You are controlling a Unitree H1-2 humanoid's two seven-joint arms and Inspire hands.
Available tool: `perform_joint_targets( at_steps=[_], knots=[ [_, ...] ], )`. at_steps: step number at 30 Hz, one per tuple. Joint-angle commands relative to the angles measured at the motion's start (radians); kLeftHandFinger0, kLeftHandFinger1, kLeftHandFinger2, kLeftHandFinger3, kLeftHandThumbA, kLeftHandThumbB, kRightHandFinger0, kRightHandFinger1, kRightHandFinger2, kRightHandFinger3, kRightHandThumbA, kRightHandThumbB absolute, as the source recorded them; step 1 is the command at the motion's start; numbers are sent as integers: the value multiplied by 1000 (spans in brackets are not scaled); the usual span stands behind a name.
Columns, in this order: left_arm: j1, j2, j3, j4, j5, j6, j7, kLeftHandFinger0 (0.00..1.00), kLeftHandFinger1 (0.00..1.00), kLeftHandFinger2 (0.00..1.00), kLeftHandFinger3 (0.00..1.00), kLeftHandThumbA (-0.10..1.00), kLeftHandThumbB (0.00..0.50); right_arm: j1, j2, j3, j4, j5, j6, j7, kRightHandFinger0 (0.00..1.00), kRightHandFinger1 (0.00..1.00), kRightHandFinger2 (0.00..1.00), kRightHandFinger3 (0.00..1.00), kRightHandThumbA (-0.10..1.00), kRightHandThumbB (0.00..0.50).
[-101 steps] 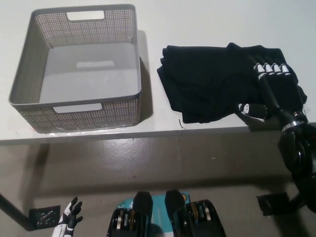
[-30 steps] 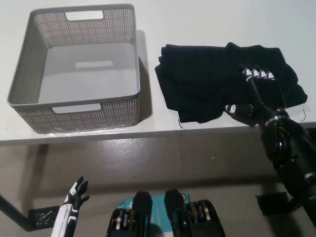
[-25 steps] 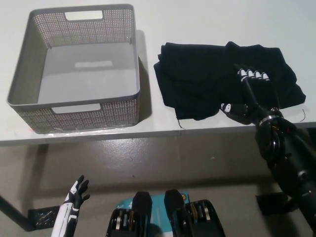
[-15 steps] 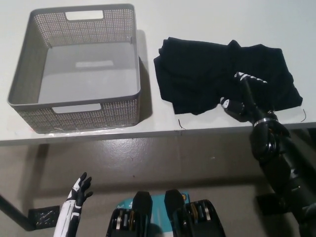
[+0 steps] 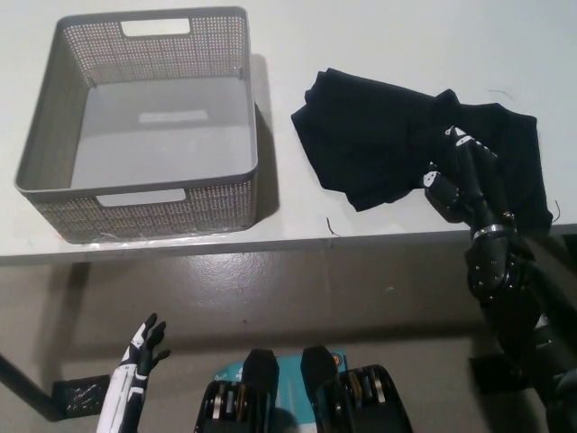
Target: Use the right hand to pick up a t shirt on the right hand side and place it into a contianer on the left side
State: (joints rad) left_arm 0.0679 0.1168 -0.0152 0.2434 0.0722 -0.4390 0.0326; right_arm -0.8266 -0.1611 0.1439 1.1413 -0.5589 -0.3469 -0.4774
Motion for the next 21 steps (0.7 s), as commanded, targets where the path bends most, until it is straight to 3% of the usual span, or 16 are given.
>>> perform_joint_targets(
  at_steps=[1,3,7,10,12,19,21],
  knots=[
    [14,2,-6,-16,11,-31,6,944,1000,1000,1000,1000,249,-14,14,5,2,42,-39,-32,0,399,717,772,-100,77],
    [18,2,-8,-15,5,-31,0,948,1000,1000,1000,1000,253,-12,17,1,0,54,-42,-36,0,403,726,768,-100,79],
    [28,-3,-10,-13,-7,-31,-9,944,1000,1000,1000,1000,256,-22,44,-82,-43,162,-77,-22,0,288,611,616,-100,96],
    [33,-5,-9,-14,-9,-31,-9,946,1000,1000,1000,1000,265,-59,75,-168,-154,251,0,5,0,161,512,474,-100,139],
    [34,-4,-10,-13,-2,-31,-6,954,1000,1000,1000,1000,264,-88,94,-226,-232,313,44,23,0,99,477,453,-100,138],
    [54,1,-15,-16,-10,-31,-22,955,1000,1000,1000,1000,256,-162,113,-298,-490,353,243,54,0,38,436,464,-100,117],
    [57,-2,-16,-18,-6,-31,-21,947,1000,1000,1000,1000,258,-177,114,-308,-507,359,254,50,0,37,423,465,-100,117]
  ],
)
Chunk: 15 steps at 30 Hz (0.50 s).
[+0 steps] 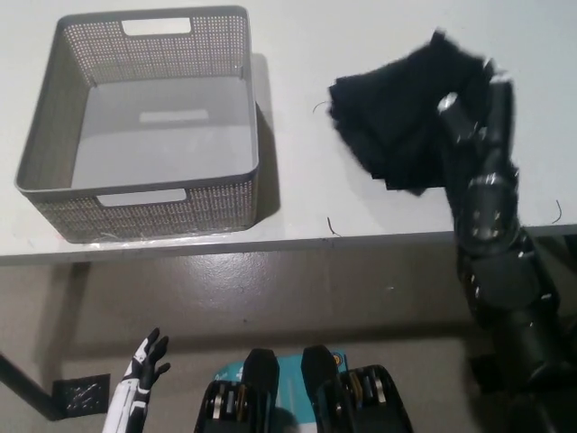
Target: Use the right hand to pick up a t shirt on the right hand side and place it into a contianer on the left side
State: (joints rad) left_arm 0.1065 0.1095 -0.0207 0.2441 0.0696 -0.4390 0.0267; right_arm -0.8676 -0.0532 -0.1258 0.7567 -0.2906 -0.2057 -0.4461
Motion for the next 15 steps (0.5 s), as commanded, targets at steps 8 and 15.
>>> perform_joint_targets(
  at_steps=[8,15],
  knots=[
    [38,4,-26,-22,7,-31,-16,934,1000,1000,1000,1000,239,-212,57,-179,-242,250,302,2,0,29,483,512,-100,66],
    [58,2,-36,-17,18,-31,-9,943,1000,1000,1000,1000,256,-214,92,-176,-267,248,367,1,0,31,466,503,-100,97]
  ],
)
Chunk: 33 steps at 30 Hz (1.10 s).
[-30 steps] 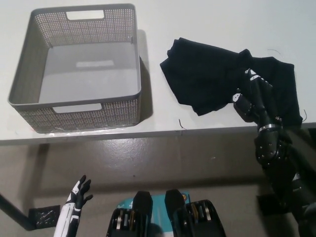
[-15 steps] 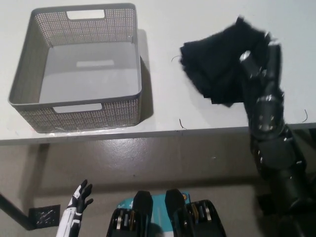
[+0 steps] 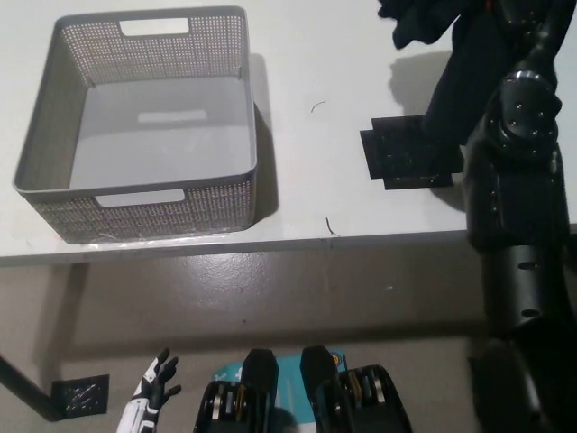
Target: Use the right hand to pick up a t shirt on the right hand side and place it into a contianer on the left side
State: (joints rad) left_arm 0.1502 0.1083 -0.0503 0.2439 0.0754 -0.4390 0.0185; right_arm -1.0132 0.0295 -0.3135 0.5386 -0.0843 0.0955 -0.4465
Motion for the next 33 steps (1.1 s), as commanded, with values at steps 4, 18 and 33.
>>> perform_joint_targets(
  at_steps=[4,18,33],
  knots=[
    [13,0,-14,-12,16,-31,-3,942,1000,988,1000,1000,260,-102,32,53,-9,50,50,46,0,3,464,510,-100,105],
    [3,-32,-71,2,60,-29,-12,948,1000,1000,1000,1000,283,-317,196,231,206,-5,39,17,0,20,497,503,-100,163],
    [-4,-92,-135,8,105,-26,-10,885,1000,992,1000,1000,314,-439,334,319,441,-20,-62,-51,0,16,421,276,-100,174]
  ],
)
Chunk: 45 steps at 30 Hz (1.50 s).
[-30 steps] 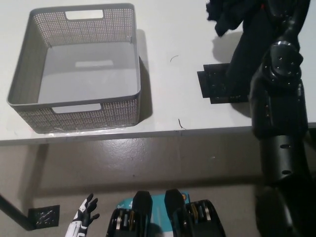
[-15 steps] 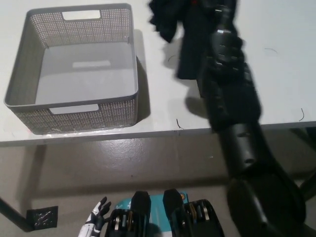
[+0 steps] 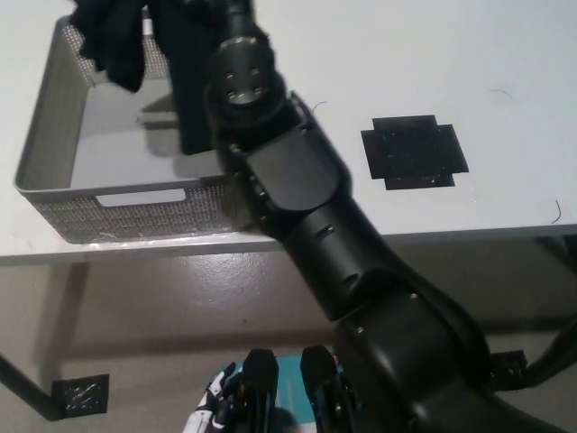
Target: Use the right hand to pick up a t shirt on the right hand side and place it into a contianer on the left side
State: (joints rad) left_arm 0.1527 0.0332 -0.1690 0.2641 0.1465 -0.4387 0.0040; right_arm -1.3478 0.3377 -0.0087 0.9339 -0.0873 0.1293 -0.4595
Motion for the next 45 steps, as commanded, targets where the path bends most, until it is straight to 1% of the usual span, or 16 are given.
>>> perform_joint_targets(
  at_steps=[1,2,4,5,6,8,17,22,28,31,34,36,39,42,43,45],
  knots=[
    [-6,-19,-19,-16,36,-25,4,883,1000,993,1000,1000,314,-107,28,11,53,-12,-93,-34,0,29,447,272,-100,170],
    [-8,-19,-20,-17,33,-26,1,889,1000,996,1000,1000,308,-113,27,13,73,-14,-87,-34,31,143,534,326,-100,169],
    [-14,-28,-23,-9,29,-31,2,880,1000,991,1000,1000,313,-115,23,31,108,-28,-85,-20,0,232,609,360,-100,178],
    [-14,-27,-25,-11,32,-31,2,883,1000,993,1000,1000,309,-103,13,46,107,-31,-79,22,325,505,757,527,-100,255],
    [-8,-31,-25,-14,31,-31,3,872,995,979,1000,1000,302,-87,-16,79,60,1,39,231,1000,1000,1000,1000,745,366],
    [6,-28,-26,-25,34,-29,-3,870,995,979,1000,1000,303,-55,-30,59,44,90,19,383,1000,1000,1000,1000,877,494],
    [23,-26,-28,-22,28,-31,-7,886,998,984,1000,984,302,-10,-51,99,45,61,-35,452,1000,1000,1000,1000,810,500],
    [45,-25,-34,-24,25,-31,2,872,995,978,1000,973,276,12,-54,113,32,50,13,466,1000,1000,1000,1000,995,500],
    [41,-12,-19,-17,3,-31,3,912,1000,999,1000,1000,285,61,-77,140,-69,56,11,554,1000,1000,1000,1000,1000,500],
    [42,2,-10,-21,6,-31,6,905,1000,994,1000,1000,281,147,-149,240,-252,-57,-78,542,1000,1000,1000,1000,1000,463],
    [41,5,4,-24,-3,-31,9,907,1000,996,1000,1000,279,189,-239,333,-395,-183,-56,523,1000,1000,1000,1000,1000,500],
    [49,3,10,-21,0,-31,15,913,1000,1000,1000,1000,281,230,-396,393,-527,-322,-131,491,1000,1000,1000,1000,1000,500],
    [59,-1,17,-22,-2,-31,19,908,1000,990,1000,1000,281,247,-457,416,-606,-359,-134,484,1000,1000,1000,1000,1000,500],
    [58,3,25,-20,-9,-31,22,926,1000,1000,1000,1000,280,268,-524,422,-733,-386,-108,507,1000,1000,1000,1000,1000,453],
    [56,9,32,-22,-22,-31,16,947,1000,1000,1000,1000,289,313,-577,400,-867,-388,-90,539,1000,1000,1000,1000,1000,405],
    [57,20,41,-25,-36,-31,12,962,1000,1000,1000,1000,280,337,-602,397,-936,-387,-83,546,1000,1000,1000,1000,1000,400]
  ],
)
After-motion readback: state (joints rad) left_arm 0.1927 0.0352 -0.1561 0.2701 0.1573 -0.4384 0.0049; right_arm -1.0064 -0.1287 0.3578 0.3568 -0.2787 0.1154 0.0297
